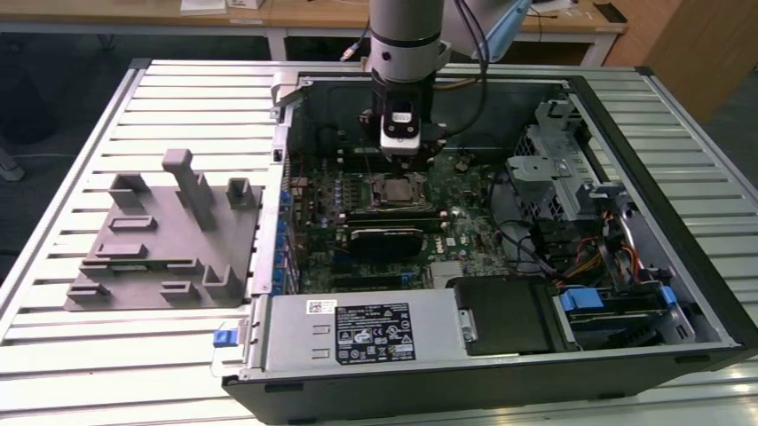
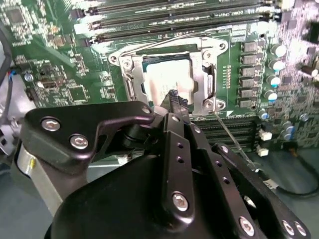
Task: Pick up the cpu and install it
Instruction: 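Close the cpu cover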
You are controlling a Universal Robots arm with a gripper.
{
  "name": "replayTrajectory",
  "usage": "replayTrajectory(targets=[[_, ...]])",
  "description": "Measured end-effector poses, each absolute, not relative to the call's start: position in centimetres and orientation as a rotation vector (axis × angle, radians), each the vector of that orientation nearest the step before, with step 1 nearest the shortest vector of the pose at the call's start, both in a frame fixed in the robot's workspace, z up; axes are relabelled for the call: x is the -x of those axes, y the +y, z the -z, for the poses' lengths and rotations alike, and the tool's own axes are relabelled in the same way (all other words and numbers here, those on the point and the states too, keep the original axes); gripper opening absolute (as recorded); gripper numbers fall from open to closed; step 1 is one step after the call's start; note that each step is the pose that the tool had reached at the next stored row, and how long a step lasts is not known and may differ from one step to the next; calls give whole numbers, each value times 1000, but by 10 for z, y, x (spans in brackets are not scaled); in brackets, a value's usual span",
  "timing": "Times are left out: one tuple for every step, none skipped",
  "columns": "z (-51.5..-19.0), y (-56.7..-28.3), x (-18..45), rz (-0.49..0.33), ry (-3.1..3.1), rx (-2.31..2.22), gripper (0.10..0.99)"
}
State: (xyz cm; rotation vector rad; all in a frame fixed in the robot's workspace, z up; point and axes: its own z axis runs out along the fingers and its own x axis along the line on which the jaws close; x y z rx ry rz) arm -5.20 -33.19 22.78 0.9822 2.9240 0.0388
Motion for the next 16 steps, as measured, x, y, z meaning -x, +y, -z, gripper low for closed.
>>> replayTrajectory(targets=[[-228, -332, 52, -38, 2931, -960, 106], [-228, -332, 52, -37, 2938, -937, 106], [-228, -332, 52, -36, 2946, -913, 106], [-228, -332, 52, -35, 2953, -891, 106], [-228, -332, 52, -33, 2959, -868, 106], [-228, -332, 52, -32, 2965, -846, 106], [-228, -332, 52, -31, 2971, -824, 106], [-228, -332, 52, -30, 2977, -803, 106], [-228, -332, 52, -28, 2982, -781, 106], [-228, -332, 52, -27, 2988, -758, 106], [-228, -332, 52, -26, 2993, -737, 106], [-228, -332, 52, -24, 2998, -716, 106], [-228, -332, 52, -23, 3003, -695, 106], [-228, -332, 52, -22, 3008, -673, 106], [-228, -332, 52, -21, 3013, -651, 106], [-228, -332, 52, -20, 3017, -628, 106]])
